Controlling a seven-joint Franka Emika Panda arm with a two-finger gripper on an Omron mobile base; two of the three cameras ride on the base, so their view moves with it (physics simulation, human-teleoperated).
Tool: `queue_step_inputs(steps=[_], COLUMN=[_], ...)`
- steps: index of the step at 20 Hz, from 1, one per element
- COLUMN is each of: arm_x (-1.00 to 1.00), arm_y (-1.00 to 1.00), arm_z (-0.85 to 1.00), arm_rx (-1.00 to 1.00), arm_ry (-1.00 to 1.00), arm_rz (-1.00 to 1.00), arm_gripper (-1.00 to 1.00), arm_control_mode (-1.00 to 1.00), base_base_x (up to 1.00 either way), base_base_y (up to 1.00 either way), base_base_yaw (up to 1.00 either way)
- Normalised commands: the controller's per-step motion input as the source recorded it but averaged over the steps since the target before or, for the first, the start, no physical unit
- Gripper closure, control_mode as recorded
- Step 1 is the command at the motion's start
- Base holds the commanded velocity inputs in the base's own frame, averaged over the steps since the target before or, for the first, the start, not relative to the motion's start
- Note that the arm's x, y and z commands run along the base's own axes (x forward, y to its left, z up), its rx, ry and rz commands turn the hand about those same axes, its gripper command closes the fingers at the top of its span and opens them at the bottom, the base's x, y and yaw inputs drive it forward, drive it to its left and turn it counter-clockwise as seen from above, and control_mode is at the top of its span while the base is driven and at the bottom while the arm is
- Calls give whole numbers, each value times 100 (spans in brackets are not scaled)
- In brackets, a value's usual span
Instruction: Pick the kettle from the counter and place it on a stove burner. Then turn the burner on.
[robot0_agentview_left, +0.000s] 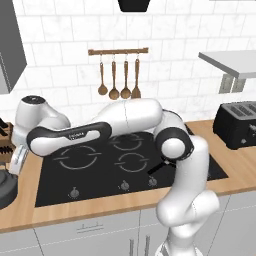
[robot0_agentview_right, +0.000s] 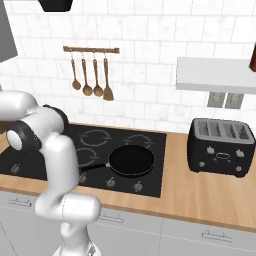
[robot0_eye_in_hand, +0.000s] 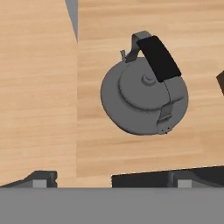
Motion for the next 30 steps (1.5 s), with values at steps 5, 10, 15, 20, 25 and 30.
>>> queue_step_inputs(steps=[5,10,15,20,25,30], arm_x=[8,14,34,38,4,3], arm_y=[23,5,0,13,18,21], arm_z=[0,-2,-21,-1,-7,-16], arm_rx=[0,0,0,0,0,0], arm_ry=[-2,2,0,0,7,3], arm_rz=[0,0,0,2,5,4], arm_gripper=[-100,-100,-100,-100,-100,-100], arm_control_mode=[-100,-100,-100,-100,-100,-100], base_base_x=[0,0,0,0,0,0], base_base_y=[0,0,0,0,0,0], base_base_yaw=[0,0,0,0,0,0])
